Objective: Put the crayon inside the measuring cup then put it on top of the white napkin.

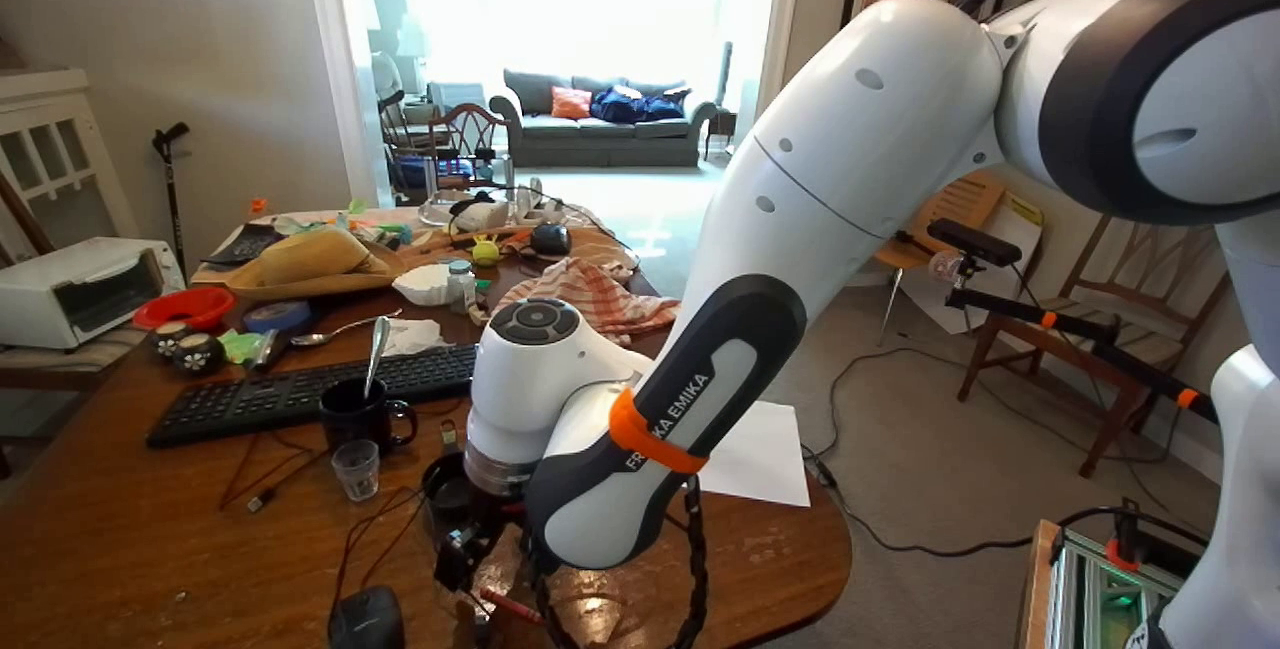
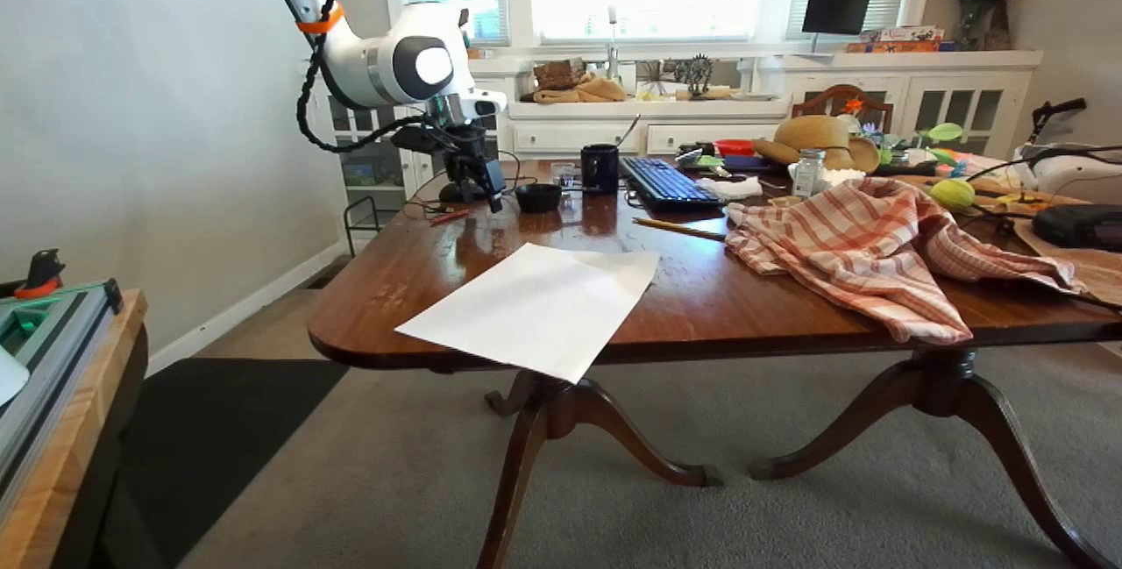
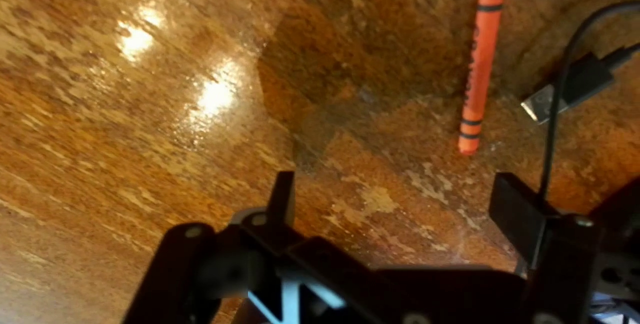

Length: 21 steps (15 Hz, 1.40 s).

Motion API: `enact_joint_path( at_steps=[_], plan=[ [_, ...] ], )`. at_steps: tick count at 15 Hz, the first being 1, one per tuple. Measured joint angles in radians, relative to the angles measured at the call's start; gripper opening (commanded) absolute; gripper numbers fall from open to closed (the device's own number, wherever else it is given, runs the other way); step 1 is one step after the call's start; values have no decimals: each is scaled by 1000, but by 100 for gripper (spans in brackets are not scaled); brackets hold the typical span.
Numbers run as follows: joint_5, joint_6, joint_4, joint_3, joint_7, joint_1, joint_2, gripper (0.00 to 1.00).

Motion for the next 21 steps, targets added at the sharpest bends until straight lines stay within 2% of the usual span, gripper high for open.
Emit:
enact_joint_path(
  at_steps=[8,16,19,21],
  plan=[
    [8,-15,-6,63,-103,-33,0,100],
    [6,-85,-6,69,-147,-44,-10,100],
    [6,-101,-6,69,-147,-44,-11,93],
    [6,-105,-6,70,-147,-44,-11,82]
  ],
)
